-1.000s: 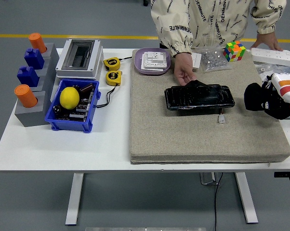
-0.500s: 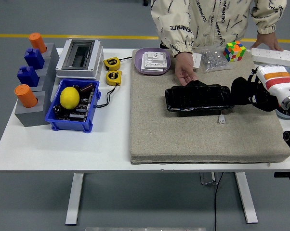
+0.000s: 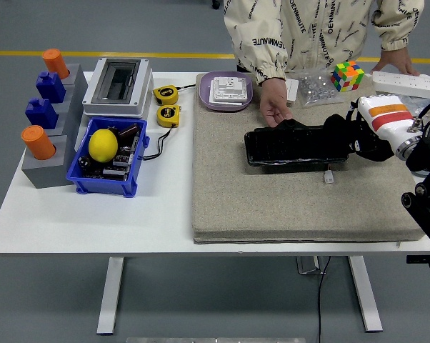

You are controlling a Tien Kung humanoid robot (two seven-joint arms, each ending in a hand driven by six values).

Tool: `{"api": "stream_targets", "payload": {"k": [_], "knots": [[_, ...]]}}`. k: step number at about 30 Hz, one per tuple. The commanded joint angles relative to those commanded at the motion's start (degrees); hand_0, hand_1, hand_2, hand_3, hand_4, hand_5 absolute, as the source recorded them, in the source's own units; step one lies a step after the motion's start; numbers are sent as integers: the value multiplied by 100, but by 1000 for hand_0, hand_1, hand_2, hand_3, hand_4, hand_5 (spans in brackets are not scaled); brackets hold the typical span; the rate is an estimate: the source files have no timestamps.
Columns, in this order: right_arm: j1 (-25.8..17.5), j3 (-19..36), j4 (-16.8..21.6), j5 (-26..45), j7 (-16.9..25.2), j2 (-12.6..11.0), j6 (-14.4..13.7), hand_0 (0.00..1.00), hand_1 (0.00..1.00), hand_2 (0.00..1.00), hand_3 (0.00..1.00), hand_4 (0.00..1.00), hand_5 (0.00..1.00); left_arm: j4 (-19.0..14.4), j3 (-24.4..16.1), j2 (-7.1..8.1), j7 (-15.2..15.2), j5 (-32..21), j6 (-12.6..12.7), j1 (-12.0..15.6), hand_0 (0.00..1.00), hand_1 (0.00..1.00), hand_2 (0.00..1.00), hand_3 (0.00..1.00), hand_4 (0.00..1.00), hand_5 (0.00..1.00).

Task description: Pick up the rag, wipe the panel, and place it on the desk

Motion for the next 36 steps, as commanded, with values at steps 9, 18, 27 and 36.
{"api": "stream_targets", "payload": {"k": [9, 18, 27, 36], "knots": [[100, -154, 43, 1, -34, 222, 35, 262, 299, 374, 379, 956, 35, -3, 27, 11, -2, -7, 1, -31, 633, 657, 686, 575, 615, 510], [178, -278, 66, 9, -52, 494, 51, 261, 300, 374, 379, 955, 31, 4, 42, 19, -1, -20, 0, -54, 633, 657, 686, 575, 614, 509], [308, -600, 90, 49, -72, 764, 65, 263, 300, 374, 379, 954, 25, 8, 47, 28, 0, -27, 0, -69, 633, 658, 686, 575, 614, 509], [444, -892, 133, 82, -93, 1008, 79, 263, 303, 375, 380, 954, 22, -6, 70, 41, -3, -36, 1, -109, 634, 658, 685, 575, 615, 510]]}}
